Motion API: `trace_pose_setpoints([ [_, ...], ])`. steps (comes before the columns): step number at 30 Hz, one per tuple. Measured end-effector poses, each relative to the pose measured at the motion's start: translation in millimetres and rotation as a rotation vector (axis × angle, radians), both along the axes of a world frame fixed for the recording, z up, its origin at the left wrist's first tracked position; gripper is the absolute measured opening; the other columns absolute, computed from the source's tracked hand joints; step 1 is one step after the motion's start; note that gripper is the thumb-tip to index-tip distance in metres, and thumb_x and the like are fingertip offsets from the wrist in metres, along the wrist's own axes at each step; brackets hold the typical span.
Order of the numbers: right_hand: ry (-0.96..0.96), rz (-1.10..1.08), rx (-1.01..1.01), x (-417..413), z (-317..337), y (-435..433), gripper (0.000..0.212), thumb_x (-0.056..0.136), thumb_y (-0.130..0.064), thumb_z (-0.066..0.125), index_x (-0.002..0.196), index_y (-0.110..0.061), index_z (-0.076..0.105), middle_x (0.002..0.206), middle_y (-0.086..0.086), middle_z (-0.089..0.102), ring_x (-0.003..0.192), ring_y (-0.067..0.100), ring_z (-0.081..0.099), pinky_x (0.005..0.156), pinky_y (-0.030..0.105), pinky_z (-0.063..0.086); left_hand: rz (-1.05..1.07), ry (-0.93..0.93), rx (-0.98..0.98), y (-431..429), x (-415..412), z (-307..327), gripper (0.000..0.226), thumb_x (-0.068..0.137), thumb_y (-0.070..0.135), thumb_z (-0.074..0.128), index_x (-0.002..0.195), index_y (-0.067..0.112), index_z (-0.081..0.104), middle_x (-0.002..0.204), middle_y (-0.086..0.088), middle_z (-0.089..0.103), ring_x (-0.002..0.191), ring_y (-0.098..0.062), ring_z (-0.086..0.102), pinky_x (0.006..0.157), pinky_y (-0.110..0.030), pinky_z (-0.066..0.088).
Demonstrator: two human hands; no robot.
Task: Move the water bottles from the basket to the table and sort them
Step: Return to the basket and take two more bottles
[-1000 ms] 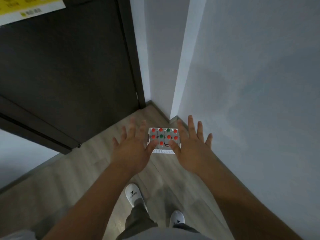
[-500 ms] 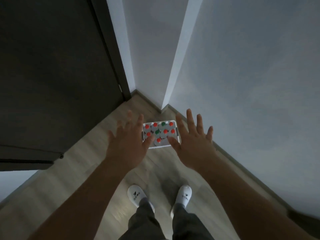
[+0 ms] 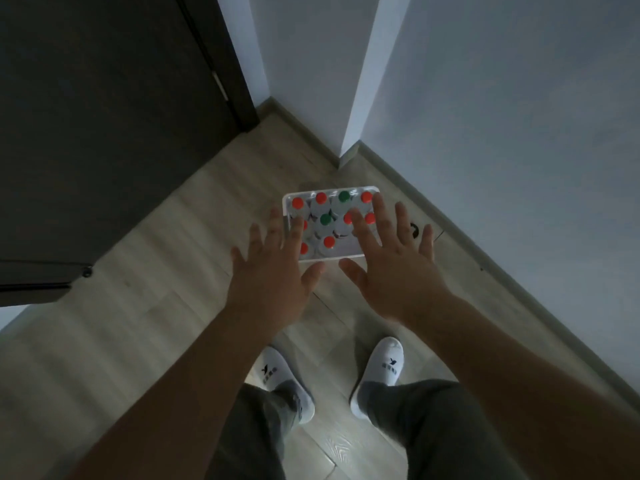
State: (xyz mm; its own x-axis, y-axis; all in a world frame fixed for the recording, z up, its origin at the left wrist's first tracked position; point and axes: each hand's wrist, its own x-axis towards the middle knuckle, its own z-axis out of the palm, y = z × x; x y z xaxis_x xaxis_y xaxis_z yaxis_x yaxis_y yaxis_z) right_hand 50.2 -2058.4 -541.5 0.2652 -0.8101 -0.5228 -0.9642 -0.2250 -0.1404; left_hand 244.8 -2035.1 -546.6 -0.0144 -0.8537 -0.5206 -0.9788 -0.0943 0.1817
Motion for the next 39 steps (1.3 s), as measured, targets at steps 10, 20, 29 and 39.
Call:
trace_pose_setpoints([
  [10,-0.034,0.048,-0.025,-4,-212,-25,0.081,0.1,-0.071,0.018,0.159,-0.036,-0.024,0.161,0.001,-0.042,0.15,0.034,-0.034,0.121,0.071,-0.005,-0.029,-0.016,-0.033,-24,-8,-201,0.086,0.096,0.071,0.028,0.161,0.031,-0.01,0.17,-0.003,-0.015,0.157,-0.038,0.0,0.121,-0.066,0.017],
  [20,-0.06,0.084,-0.074,2,-311,-32,0.081,0.101,-0.071,0.02,0.158,-0.036,-0.025,0.161,0.0,-0.04,0.151,0.033,-0.033,0.121,0.07,-0.006,-0.077,-0.05,-0.104,-27,5,-307,0.088,0.098,0.068,0.031,0.16,0.031,-0.018,0.168,-0.004,-0.026,0.157,-0.036,-0.006,0.122,-0.065,0.015],
  [29,-0.243,0.102,-0.091,8,-323,-50,0.08,0.104,-0.056,0.045,0.164,-0.031,-0.001,0.173,0.004,0.003,0.159,0.032,0.005,0.126,0.059,0.013,-0.091,0.162,-0.136,-40,12,-315,0.076,0.093,0.04,0.069,0.157,0.025,0.029,0.162,-0.002,0.031,0.134,-0.027,0.048,0.106,-0.048,0.047],
  [39,-0.396,0.023,-0.058,5,-367,-64,0.045,0.096,-0.035,0.072,0.134,-0.018,0.058,0.122,0.0,0.066,0.11,0.018,0.063,0.087,0.025,0.041,0.047,0.384,-0.217,-59,17,-372,0.032,0.08,0.019,0.082,0.109,0.019,0.067,0.102,0.005,0.068,0.094,-0.016,0.065,0.08,-0.032,0.054],
])
